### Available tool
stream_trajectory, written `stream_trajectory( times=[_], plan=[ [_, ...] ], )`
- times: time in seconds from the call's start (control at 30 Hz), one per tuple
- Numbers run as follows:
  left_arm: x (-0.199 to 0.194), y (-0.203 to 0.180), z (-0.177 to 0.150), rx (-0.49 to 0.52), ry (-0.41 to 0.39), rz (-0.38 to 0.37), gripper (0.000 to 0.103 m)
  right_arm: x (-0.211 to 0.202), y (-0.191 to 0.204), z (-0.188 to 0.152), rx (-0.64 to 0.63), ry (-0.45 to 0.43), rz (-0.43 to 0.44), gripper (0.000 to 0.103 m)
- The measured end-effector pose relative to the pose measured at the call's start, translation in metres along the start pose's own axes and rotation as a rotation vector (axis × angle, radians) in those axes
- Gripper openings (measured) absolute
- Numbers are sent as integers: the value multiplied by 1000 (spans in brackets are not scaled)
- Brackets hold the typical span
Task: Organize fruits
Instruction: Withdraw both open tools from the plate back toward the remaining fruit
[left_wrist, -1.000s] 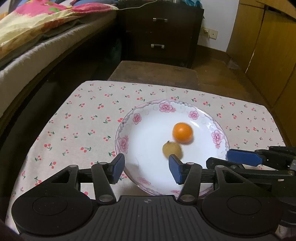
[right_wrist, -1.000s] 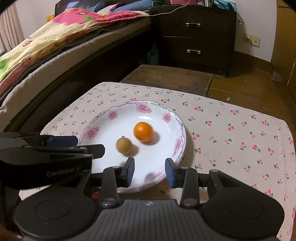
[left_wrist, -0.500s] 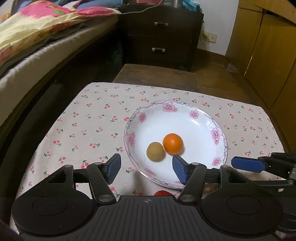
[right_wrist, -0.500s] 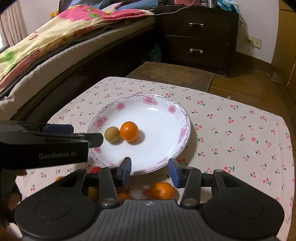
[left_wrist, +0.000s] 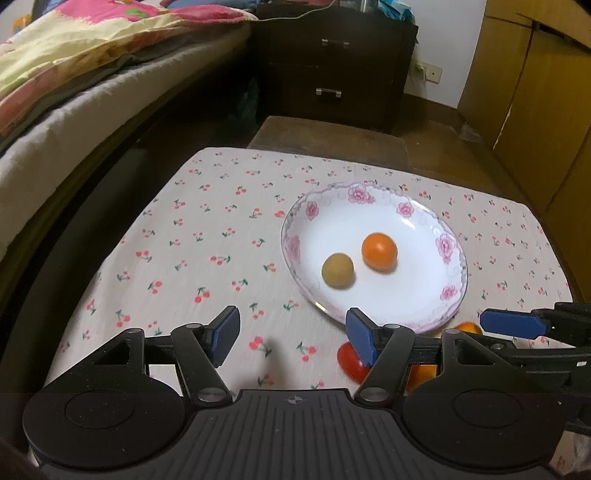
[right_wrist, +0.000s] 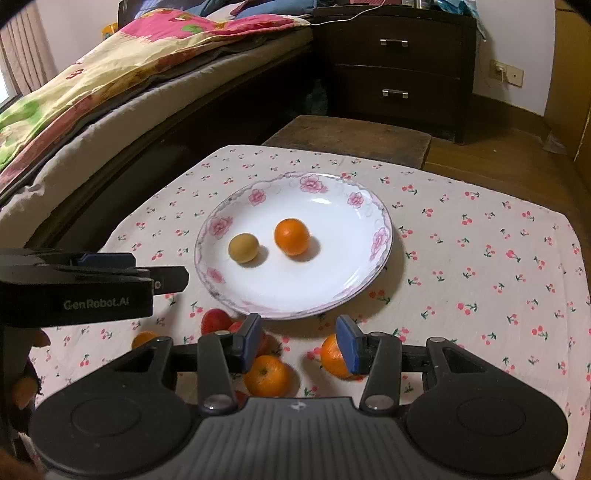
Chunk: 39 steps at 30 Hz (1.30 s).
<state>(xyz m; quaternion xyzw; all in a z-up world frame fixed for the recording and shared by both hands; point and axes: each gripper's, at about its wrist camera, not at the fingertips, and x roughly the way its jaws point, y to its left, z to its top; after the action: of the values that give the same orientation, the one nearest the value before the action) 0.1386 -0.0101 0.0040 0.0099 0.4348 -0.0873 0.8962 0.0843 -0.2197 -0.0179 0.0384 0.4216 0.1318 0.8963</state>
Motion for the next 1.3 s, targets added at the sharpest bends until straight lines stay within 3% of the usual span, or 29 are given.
stream_trajectory(
  times=[0.77,1.3],
  plan=[
    [-25,23,-44,-27,61,9,72,-13,16,-27,-4,44,34,46],
    [-19,18,-63,10,111,5,72,10,30,-45,-57,110,22,50]
  ],
)
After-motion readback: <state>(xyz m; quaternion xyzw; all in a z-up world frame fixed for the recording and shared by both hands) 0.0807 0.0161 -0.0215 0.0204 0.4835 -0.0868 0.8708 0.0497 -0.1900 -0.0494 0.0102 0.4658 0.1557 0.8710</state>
